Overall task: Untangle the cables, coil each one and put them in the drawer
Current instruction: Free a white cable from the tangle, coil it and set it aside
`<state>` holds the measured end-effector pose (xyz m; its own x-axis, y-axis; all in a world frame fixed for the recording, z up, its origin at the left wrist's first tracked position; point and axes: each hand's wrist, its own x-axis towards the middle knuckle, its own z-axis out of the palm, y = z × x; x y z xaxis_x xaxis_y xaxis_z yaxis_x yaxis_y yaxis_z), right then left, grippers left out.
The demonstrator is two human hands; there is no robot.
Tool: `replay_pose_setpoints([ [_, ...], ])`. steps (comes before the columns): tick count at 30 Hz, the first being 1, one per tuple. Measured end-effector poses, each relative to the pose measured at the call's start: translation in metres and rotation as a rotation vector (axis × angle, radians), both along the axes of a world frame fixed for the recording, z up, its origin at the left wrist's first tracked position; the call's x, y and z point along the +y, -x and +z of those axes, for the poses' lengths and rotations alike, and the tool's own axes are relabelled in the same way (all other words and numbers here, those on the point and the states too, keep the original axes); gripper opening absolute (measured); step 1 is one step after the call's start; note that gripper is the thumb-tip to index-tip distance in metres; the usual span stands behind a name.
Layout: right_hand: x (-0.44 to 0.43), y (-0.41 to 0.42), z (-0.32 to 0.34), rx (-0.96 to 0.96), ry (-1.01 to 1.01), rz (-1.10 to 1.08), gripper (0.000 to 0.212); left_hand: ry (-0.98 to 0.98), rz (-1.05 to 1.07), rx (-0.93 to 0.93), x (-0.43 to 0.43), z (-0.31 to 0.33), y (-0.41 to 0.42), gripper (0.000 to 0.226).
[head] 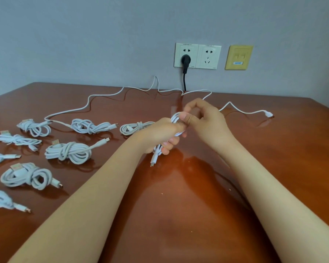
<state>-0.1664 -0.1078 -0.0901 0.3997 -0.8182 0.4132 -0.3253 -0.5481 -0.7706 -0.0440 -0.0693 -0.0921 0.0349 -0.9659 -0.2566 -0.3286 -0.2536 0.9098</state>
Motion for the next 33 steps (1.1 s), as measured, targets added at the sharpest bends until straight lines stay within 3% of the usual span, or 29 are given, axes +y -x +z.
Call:
replay_pose_setpoints([
  [7, -0.003, -0.006, -0.007, 0.067, -0.224, -0.017, 0.025, 0.038, 0.181, 0.345, -0.006, 0.002, -0.002, 0.032],
  [13, 0.002, -0.009, 0.002, 0.246, -0.236, 0.039, 0.029, 0.075, 0.380, 0.661, -0.011, 0.001, -0.018, 0.036],
  [17, -0.001, -0.007, -0.003, 0.202, -0.115, -0.068, 0.035, 0.079, 0.305, 0.462, -0.007, -0.001, -0.024, 0.039],
  [23, -0.005, -0.002, -0.018, 0.242, -0.155, -0.044, 0.036, 0.170, 0.177, 0.393, -0.008, -0.004, -0.001, 0.033],
  [27, -0.002, -0.004, -0.020, 0.271, -0.163, 0.053, 0.034, 0.206, 0.246, 0.260, -0.009, -0.006, -0.002, 0.032],
  [33, 0.001, -0.010, -0.019, 0.417, -0.048, 0.011, 0.025, 0.351, 0.372, 0.092, -0.015, -0.009, 0.003, 0.036],
])
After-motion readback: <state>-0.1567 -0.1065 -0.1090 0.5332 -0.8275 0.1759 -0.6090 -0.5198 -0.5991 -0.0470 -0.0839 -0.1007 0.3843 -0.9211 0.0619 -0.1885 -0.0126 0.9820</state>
